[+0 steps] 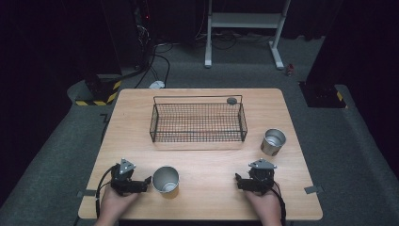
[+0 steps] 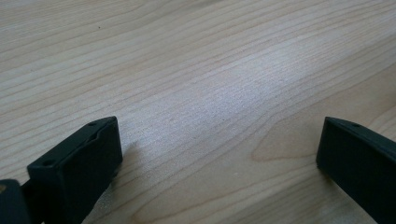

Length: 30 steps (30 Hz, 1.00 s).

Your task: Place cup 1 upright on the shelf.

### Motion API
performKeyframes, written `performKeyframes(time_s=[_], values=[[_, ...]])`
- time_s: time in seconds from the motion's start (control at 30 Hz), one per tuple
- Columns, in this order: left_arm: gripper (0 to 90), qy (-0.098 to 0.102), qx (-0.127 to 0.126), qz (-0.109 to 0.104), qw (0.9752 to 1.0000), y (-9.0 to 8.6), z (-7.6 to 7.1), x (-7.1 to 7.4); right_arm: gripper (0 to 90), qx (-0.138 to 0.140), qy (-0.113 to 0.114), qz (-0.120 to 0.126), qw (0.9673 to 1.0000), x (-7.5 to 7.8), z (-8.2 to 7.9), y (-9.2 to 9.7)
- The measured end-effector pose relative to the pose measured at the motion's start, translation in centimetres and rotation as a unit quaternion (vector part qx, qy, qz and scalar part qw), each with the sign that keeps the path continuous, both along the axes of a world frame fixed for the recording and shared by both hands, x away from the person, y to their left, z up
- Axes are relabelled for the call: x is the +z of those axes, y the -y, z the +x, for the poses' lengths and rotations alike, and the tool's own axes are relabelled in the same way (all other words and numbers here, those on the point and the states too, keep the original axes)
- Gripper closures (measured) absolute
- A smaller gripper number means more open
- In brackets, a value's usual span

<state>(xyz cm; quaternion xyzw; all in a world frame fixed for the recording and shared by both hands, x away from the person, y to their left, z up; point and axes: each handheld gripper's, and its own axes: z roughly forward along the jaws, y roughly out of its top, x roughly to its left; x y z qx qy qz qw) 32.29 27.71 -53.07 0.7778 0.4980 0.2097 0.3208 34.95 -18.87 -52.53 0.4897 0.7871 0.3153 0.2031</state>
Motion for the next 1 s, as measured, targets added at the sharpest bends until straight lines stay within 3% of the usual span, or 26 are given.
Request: performKeyframes(time_s=[0.57,1.0], values=[[0.5,-0.003,-0.008,-0.004,1.0000,0.0,0.1,0.2,8.7,-0.001,0.000,0.000,1.0000,0.0,0.0,0.0],[0.5,0.017,-0.014,-0.044,0.9988,-1.1,-0.5,1.4,8.8,-0.001,0.000,0.001,1.0000,0.0,0.0,0.0]])
